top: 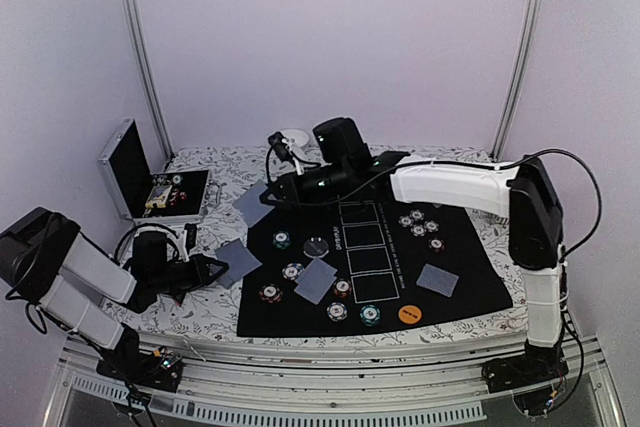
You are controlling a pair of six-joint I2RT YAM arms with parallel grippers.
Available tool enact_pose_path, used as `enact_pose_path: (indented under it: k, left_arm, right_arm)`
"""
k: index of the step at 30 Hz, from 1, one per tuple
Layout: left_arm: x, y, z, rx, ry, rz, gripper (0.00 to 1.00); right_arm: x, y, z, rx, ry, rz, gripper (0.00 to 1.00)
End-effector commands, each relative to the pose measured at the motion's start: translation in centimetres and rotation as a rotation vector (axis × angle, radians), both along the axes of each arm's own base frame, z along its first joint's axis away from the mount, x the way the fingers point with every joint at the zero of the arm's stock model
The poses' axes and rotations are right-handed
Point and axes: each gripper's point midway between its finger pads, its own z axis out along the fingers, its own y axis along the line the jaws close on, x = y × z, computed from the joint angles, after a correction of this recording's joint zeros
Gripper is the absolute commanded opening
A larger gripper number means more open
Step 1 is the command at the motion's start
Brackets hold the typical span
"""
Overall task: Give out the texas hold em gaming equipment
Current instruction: Pick up the poker card from the face-down deck piles, then flop the poker card in the community card area.
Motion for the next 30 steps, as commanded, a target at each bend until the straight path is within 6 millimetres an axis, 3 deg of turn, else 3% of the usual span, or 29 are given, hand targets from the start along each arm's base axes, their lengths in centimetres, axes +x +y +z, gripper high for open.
enact_pose_path:
  k: [1,7,10,13,17,20,25,30]
  left_arm:
    - [0.2,0.3,-0.1,0.015,0.013,0.01,0.0]
    - [0.8,0.2,0.5,0.021,-0.006,0.002,0.0]
    - [0.9,0.0,0.7,0.021,-0.01,-0.006,0.0]
    - [0.9,0.1,0.8,0.021,-0.013,-0.003,0.0]
    - [0.7,0.2,0.8,0.025,-0.016,-0.002,0.0]
    - [0.8,0.2,1.0,0.029,-0.022,-0.003,0.0]
    - [0.9,0.2,1.1,0.031,-0.029,-0.005,0.0]
    - [0.9,0.1,1.0,0.037,-0.031,-0.013,0.0]
  right_arm:
    - [-1.2,-6.1,2.1,-0.212,-0.118,-0.076,0.02]
    - [-3.3,-14.0,-0.2,-0.42,-0.176,-0.126,0.02]
    - [-3.5,-17.0,-1.8,-0.434,0.03,-0.193,0.02]
    - [-3.3,-20.4,-3.0,-0.503,0.112,-0.36,0.02]
    - [-2.5,-27.2,-4.0,-0.754,0.098,-0.628,0.02]
    - [-3.2,-30.6,-6.1,-1.0,0.129,-0.715,0.02]
    - [-5.7,-31.1,-9.0,-1.297,0.088,-0.718,0.02]
    - [-5.8,-29.3,-11.0,-1.329,0.064,-0.727,0.02]
